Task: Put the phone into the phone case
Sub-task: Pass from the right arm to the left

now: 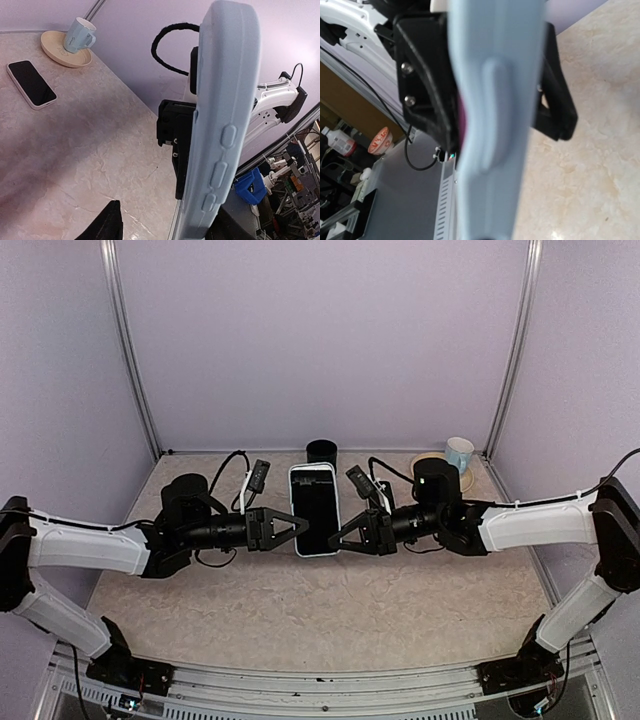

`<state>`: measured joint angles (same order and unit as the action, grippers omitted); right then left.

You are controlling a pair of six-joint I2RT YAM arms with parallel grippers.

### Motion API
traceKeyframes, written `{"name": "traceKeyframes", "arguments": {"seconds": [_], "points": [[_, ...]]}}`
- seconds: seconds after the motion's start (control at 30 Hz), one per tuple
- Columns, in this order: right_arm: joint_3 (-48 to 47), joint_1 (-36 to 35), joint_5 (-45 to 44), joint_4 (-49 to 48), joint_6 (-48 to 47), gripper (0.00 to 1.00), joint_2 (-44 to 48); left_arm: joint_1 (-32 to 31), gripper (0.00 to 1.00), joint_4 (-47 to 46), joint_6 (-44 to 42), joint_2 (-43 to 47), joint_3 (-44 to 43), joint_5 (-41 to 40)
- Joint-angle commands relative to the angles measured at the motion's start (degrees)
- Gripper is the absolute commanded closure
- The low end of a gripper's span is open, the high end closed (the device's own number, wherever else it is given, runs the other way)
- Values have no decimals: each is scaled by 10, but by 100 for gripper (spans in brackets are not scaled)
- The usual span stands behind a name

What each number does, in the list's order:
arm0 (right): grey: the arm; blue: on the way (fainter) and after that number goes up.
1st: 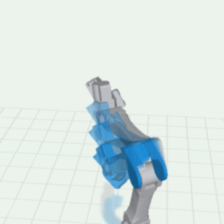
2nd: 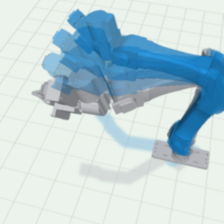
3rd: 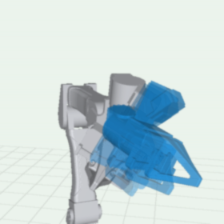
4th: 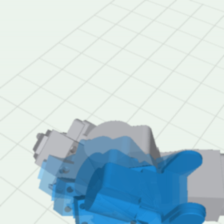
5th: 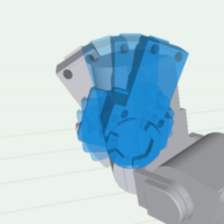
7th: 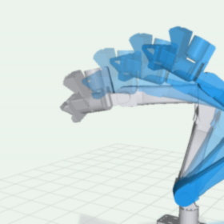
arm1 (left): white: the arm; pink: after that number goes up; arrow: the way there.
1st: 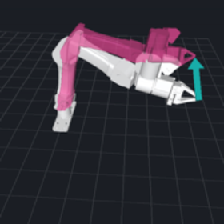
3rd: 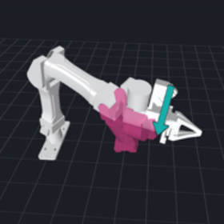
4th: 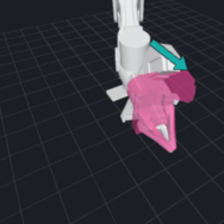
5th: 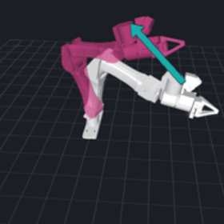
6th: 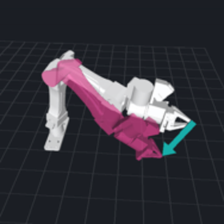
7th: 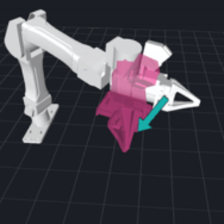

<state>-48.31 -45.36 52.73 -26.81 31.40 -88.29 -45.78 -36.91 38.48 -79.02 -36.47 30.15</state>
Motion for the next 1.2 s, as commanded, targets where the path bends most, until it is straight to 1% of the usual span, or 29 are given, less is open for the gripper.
{"name": "traceKeyframes", "arguments": {"seconds": [0.0,0.27,0.3,0.37,0.53,0.6,0.63,0.67,0.77,0.97,1.17], "points": [[-3,2,12,-37,-6,100,-2,-8,52,-25,-4,-17,-27,7],[-6,-1,11,-29,-11,100,-5,-16,89,-29,-2,-31,-33,8],[-7,-1,11,-28,-13,100,-5,-16,91,-30,-2,-32,-33,7],[-7,0,13,-28,-15,100,-6,-16,100,-30,0,-31,-33,8],[-11,0,46,-27,-17,100,-5,-10,100,-36,7,-27,-28,3],[-13,0,71,-27,-12,80,-8,-4,100,-39,10,-22,-24,-1],[-14,0,81,-27,-11,73,-10,1,100,-40,12,-18,-21,-1],[-13,0,88,-27,-10,68,-10,3,100,-41,13,-16,-18,-1],[-11,0,99,-15,-18,61,-12,8,100,-39,12,-8,-15,-1],[-17,0,89,18,-39,60,-20,12,100,-42,13,-3,-12,0],[-21,0,82,32,-53,65,-36,16,100,-45,14,6,-12,1]]}}
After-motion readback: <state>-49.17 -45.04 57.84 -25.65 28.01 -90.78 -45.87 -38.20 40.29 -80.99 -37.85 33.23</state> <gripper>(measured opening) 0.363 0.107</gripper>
